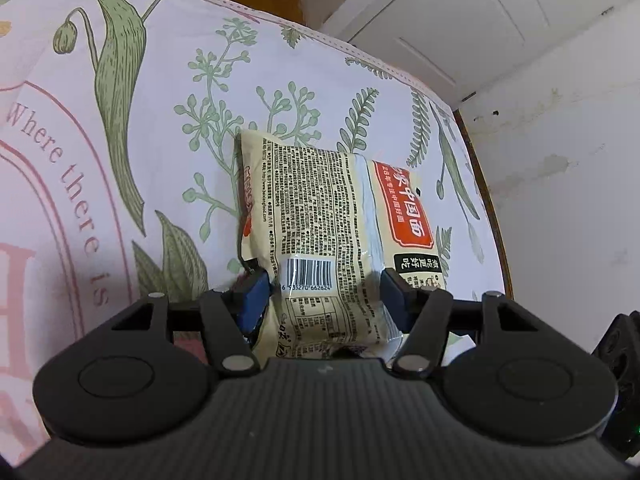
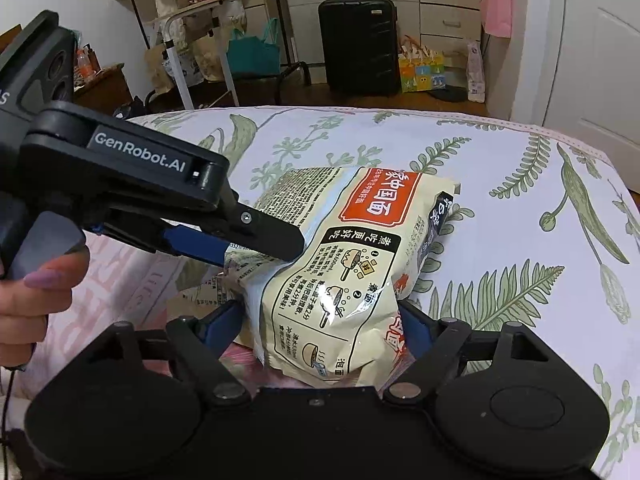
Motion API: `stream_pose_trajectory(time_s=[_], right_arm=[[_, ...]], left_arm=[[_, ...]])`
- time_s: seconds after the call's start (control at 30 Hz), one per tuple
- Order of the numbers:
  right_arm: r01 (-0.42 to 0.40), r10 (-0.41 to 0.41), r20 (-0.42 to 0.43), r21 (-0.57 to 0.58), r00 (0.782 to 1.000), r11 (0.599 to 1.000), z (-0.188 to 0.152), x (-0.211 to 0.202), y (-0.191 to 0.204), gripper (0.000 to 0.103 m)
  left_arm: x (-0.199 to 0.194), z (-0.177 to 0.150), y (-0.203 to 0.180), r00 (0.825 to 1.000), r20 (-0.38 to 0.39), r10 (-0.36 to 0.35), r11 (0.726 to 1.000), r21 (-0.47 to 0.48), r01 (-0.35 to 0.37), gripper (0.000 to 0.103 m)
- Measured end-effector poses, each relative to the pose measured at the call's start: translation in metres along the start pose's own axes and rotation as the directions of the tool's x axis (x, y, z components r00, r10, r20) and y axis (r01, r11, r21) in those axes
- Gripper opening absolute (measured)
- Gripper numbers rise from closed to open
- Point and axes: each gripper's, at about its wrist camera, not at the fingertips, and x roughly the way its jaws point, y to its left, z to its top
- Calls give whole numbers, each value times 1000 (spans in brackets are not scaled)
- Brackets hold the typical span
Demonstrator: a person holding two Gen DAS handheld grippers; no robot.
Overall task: Organize snacks
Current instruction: 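Grasp the cream red-label bag with the left tool while the right tool grasps it, then carry the cream bag into the pink box and open both tools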
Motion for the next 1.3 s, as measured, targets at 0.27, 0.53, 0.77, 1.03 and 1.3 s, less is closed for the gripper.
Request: stream_pose_trajectory(time_s=[0.27,0.53,0.77,1.03,1.3], right_arm=[[-25,25,-22,14,999,1000,5,-27,28,82],[-50,49,-13,-38,999,998,5,-49,73,81],[-46,46,-6,-99,999,994,9,-84,125,80],[-62,65,13,-177,998,982,15,-111,191,80],[-118,143,83,-249,986,961,42,-109,256,80]], left_arm=[[-38,-12,-10,999,11,49,998,43,-49,59],[-90,-30,-1,997,42,71,997,26,-72,59],[-148,-50,12,996,66,52,999,-3,-51,59],[-219,-74,31,990,130,53,998,-27,-50,59],[-297,-76,68,966,237,99,994,-61,-87,59]])
